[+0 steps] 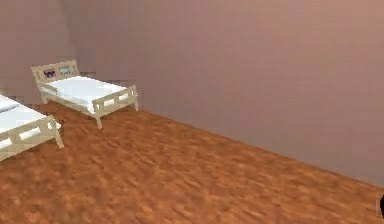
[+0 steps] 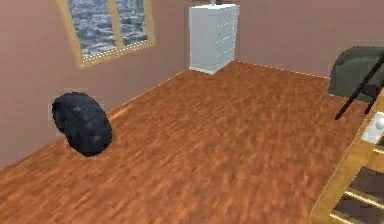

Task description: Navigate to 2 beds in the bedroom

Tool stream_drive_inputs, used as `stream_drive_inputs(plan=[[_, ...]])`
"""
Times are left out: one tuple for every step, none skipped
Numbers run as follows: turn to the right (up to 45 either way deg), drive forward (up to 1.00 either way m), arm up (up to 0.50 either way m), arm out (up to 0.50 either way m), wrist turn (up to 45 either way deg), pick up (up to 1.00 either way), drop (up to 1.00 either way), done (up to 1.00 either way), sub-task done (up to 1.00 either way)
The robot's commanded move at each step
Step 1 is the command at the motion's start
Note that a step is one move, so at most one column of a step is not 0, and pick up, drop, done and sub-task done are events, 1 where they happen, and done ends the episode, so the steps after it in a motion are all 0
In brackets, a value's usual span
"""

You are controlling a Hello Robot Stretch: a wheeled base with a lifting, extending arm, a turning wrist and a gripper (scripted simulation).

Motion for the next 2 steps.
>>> stream_drive_inputs(plan=[[-12.0,0.00,0.00,0.00,0.0,0.00,0.00,0.00,0.00],[0.0,0.45,0.00,0.00,0.0,0.00,0.00,0.00,0.00]])
